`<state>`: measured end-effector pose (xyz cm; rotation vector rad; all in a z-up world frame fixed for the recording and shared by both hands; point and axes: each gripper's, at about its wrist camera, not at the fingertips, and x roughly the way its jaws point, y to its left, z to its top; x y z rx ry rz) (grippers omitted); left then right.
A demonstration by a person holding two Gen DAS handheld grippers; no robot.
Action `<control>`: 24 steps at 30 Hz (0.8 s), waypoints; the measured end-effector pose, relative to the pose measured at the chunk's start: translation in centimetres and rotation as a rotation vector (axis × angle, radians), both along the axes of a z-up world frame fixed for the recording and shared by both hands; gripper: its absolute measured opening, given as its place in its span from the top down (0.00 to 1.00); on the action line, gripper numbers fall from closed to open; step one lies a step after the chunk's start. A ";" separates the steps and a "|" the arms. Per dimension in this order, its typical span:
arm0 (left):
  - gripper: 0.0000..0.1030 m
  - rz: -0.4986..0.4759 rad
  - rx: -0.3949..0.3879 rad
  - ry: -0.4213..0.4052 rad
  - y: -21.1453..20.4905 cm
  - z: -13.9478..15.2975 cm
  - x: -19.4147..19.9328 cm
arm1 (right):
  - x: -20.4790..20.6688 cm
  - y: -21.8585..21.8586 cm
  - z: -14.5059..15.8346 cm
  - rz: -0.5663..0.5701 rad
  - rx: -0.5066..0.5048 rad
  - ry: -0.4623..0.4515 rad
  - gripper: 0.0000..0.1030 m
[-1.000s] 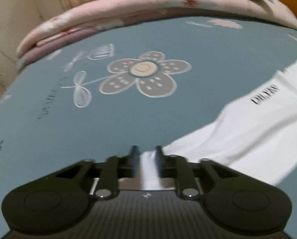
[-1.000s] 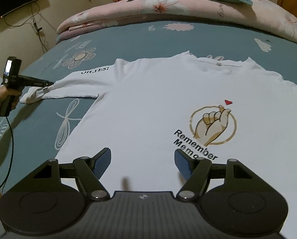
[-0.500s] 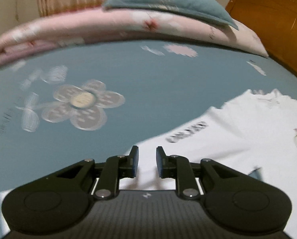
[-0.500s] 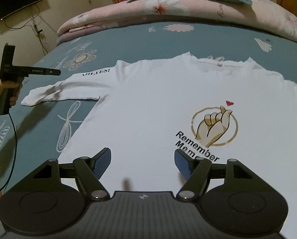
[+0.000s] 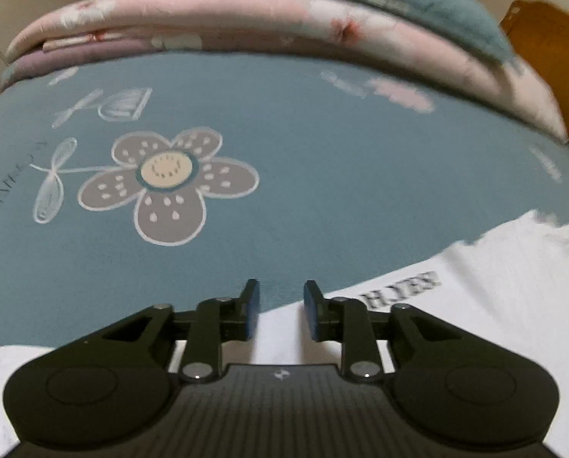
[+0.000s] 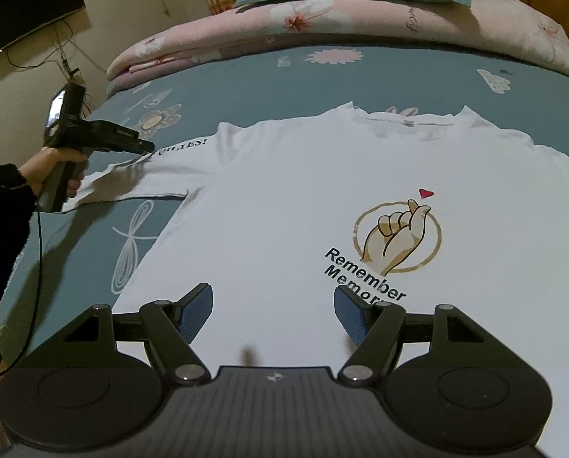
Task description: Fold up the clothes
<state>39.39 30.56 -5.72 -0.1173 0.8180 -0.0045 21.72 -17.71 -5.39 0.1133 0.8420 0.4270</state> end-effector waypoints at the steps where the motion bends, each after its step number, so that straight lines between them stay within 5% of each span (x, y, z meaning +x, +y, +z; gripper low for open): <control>1: 0.60 -0.015 -0.008 -0.008 0.0 0.7 -1.0 | 0.0 -0.1 0.0 0.000 0.003 -0.002 0.26; 6: 0.55 -0.052 -0.052 0.021 -0.6 1.8 -3.6 | 0.1 0.1 -0.4 -0.002 0.026 0.009 0.26; 13: 0.56 -0.002 -0.064 0.109 -0.8 -2.2 -0.5 | 0.0 0.4 -0.5 -0.001 0.001 0.013 0.26; 19: 0.55 0.047 -0.020 0.080 -0.8 -2.2 1.4 | 0.1 -0.2 -0.7 -0.031 0.004 0.026 0.26; 24: 0.55 -0.051 0.033 -0.003 -2.7 0.3 -2.7 | -0.3 -0.1 -0.4 -0.007 0.009 0.009 0.26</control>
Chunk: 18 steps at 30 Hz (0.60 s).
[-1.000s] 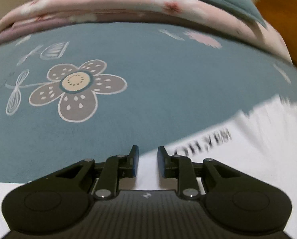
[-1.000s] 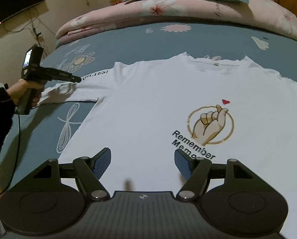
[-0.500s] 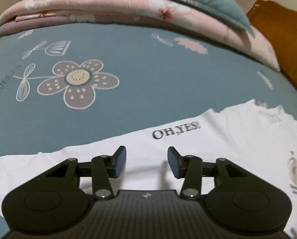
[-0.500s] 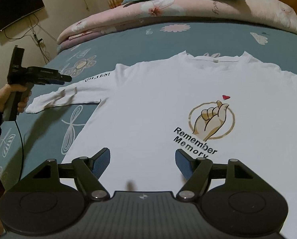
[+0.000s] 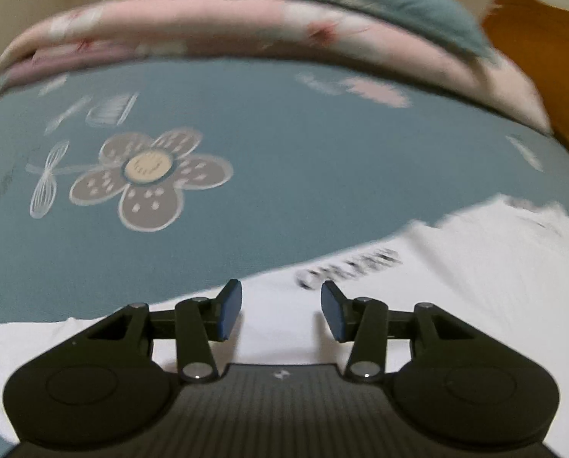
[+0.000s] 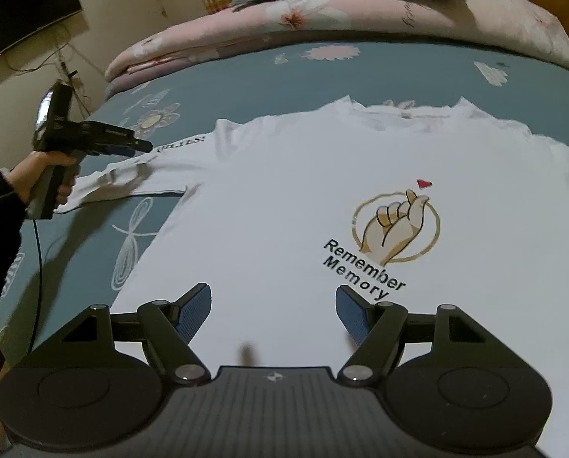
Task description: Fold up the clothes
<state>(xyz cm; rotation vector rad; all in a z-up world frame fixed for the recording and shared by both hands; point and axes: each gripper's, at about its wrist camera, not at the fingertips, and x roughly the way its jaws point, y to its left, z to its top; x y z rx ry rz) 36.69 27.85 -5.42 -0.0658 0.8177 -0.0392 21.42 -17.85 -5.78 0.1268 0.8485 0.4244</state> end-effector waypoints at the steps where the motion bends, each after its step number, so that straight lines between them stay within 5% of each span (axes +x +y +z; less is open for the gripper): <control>1: 0.55 -0.030 0.008 -0.018 -0.5 0.4 -1.1 | 0.0 0.0 0.0 0.000 0.001 -0.002 0.26; 4: 0.55 -0.104 0.042 -0.009 -1.5 -0.1 -3.4 | 0.0 0.2 0.0 0.000 0.011 0.000 0.26; 7: 0.55 -0.062 0.030 0.079 -0.5 -2.3 -3.4 | -0.1 0.5 -0.1 0.003 0.021 0.007 0.26; 11: 0.56 0.001 -0.099 0.098 1.8 -2.9 -5.0 | -0.5 1.0 0.1 0.027 0.013 0.000 0.26; 16: 0.55 -0.052 -0.041 0.151 1.5 -2.0 -7.4 | -0.1 1.1 0.4 0.043 -0.013 -0.004 0.26; 18: 0.55 -0.066 -0.031 0.107 1.2 -1.2 -7.3 | 0.0 1.3 0.7 0.049 -0.020 -0.012 0.26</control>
